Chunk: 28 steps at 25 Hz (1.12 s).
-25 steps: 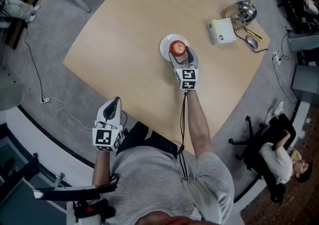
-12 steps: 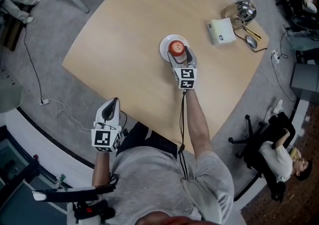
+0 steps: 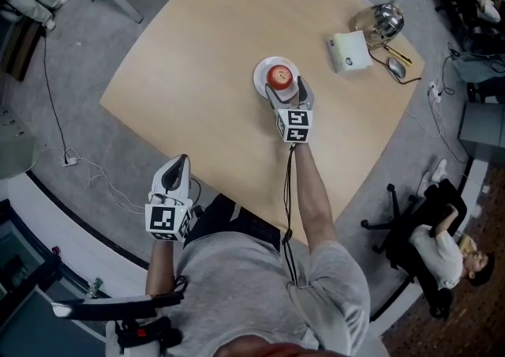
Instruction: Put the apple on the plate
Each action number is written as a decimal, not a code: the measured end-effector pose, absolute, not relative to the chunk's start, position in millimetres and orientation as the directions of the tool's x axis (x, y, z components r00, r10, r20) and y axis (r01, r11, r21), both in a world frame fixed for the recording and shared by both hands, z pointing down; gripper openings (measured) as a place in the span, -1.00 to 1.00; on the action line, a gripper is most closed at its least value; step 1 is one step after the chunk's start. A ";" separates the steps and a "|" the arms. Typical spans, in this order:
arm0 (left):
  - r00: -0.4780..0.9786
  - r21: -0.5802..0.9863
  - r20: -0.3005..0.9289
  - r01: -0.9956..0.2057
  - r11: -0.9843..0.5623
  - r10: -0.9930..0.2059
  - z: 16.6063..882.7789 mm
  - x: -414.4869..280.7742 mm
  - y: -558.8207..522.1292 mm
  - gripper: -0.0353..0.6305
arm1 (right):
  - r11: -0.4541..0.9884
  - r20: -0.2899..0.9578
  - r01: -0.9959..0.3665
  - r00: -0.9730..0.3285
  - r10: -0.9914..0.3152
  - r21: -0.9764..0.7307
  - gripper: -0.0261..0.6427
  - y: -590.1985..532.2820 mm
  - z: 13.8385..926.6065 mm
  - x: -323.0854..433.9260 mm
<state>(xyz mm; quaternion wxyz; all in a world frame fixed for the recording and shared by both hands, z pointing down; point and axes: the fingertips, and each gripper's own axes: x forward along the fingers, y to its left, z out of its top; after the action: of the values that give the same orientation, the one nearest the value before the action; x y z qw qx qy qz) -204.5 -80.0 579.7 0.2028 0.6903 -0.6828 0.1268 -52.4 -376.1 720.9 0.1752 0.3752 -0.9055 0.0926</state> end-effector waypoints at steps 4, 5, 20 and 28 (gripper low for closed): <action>0.040 0.106 0.445 -0.994 0.009 -0.895 575.2 -204.4 -79.2 -0.83 | 0.696 0.379 -0.717 -0.653 -0.656 -0.032 0.36 -375.4 712.3 -50.1; 0.040 0.106 0.442 -0.994 0.007 -0.896 574.2 -203.8 -78.9 -0.83 | 0.695 0.377 -0.718 -0.652 -0.658 -0.029 0.36 -374.9 710.3 -49.1; 0.071 0.100 0.399 -0.994 -0.034 -0.914 558.1 -186.1 -77.4 -0.83 | 0.681 0.331 -0.731 -0.652 -0.683 -0.036 0.28 -355.0 676.0 -21.6; 0.107 0.100 0.372 -0.992 -0.075 -0.922 546.6 -171.9 -79.3 -0.83 | 0.671 0.301 -0.740 -0.649 -0.699 -0.036 0.11 -339.8 650.7 1.1</action>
<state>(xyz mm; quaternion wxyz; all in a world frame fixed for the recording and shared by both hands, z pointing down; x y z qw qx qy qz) -171.9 -79.3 546.6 0.1652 0.7254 -0.6597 0.1060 1.1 -339.8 650.7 0.1322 0.3978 -0.9045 0.0780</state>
